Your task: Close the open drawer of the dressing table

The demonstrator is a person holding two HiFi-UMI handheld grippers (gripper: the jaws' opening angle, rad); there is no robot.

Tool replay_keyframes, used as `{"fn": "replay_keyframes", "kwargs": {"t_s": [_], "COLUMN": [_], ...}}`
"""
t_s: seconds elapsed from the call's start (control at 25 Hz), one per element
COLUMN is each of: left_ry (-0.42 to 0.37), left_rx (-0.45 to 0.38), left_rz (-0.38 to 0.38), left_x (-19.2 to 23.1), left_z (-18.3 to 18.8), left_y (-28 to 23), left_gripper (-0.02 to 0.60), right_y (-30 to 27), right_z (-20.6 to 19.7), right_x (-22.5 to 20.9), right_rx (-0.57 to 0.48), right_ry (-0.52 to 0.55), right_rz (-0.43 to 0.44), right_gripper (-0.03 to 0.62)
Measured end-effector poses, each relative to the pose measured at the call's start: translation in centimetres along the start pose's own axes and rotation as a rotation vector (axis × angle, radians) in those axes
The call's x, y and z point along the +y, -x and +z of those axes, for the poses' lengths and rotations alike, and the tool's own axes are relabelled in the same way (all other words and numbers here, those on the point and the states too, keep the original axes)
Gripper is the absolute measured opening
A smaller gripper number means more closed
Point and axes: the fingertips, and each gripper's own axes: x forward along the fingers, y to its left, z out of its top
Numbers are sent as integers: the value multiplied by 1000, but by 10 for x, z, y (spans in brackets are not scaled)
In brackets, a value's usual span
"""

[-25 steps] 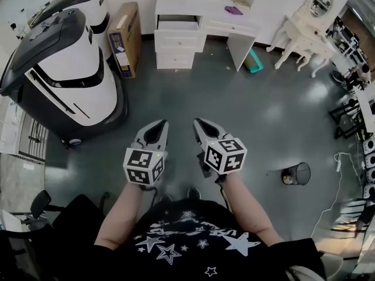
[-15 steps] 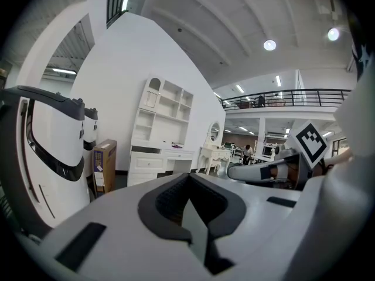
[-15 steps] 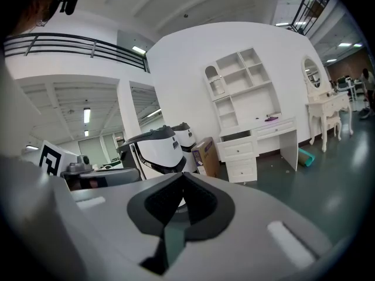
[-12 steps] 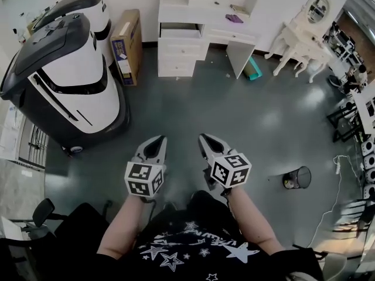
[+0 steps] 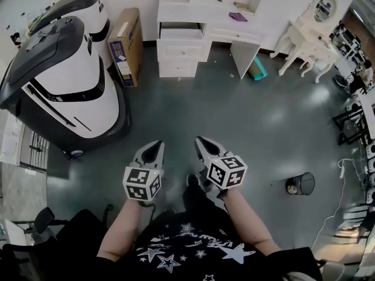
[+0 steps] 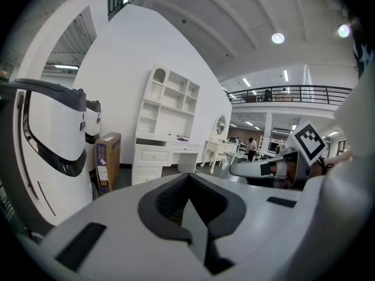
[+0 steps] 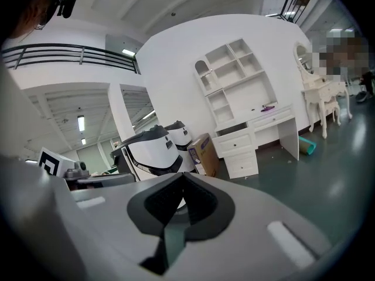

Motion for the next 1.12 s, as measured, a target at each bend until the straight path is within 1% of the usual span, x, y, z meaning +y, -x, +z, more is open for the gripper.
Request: {"fn": "replay_keyframes", "kwargs": {"t_s": [0.2,0.4,0.68,0.8,0.96,1.12], "left_ry": [3,7,6,-11,-26,-24], "left_rx": [12,6,24,17,-4,-21], "left_rz": [17,34,77,107,174,180], "left_x": [5,8,11,12,25,41], "left_z": [18,40,49,57,66,77], "left_y": [-56,-112,-176,-191,-193,-196], "left_gripper": [9,9,9,9,9,9], "right_y": [-34,-64,-93,-101,-113,-129], "right_z": [27,55,68,77,80,82], "right_x": [-48,-94,-151,-170,-182,-185], "right_rx": [16,30,76,76,76,67], "right_ry": [-8,-12,1,1,-15,-27], "right_rz": [14,19,33,37,36,26], "right_gripper": [3,3,3,3,3,3]}}
